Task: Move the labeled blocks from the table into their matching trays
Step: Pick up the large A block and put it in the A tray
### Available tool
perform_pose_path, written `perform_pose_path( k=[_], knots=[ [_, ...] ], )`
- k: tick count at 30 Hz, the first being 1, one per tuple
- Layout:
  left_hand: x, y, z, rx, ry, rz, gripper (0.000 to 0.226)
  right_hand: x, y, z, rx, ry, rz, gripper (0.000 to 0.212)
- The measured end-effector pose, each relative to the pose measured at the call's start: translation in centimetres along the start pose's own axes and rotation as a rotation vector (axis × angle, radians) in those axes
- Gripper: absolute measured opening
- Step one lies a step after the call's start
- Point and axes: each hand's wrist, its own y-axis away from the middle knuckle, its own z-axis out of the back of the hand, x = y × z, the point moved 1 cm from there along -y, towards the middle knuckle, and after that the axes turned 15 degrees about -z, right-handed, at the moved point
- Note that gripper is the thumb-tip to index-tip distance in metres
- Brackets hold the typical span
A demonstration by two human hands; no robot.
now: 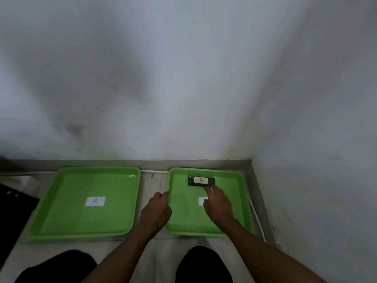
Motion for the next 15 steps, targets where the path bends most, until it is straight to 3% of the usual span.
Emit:
perform_pose_path(
  k=[10, 15],
  knots=[
    [0.3, 8.6, 5.8, -0.065, -0.154, -0.14, 0.051, 3.7, 10.3, 3.2, -0.092, -0.023, 0.005, 0.048],
    [-1.3, 13.3, 11.8, -0.033, -0.119, -0.112, 0.051, 5.7, 14.6, 9.8, -0.067, -0.005, 0.009, 0.049]
  ],
)
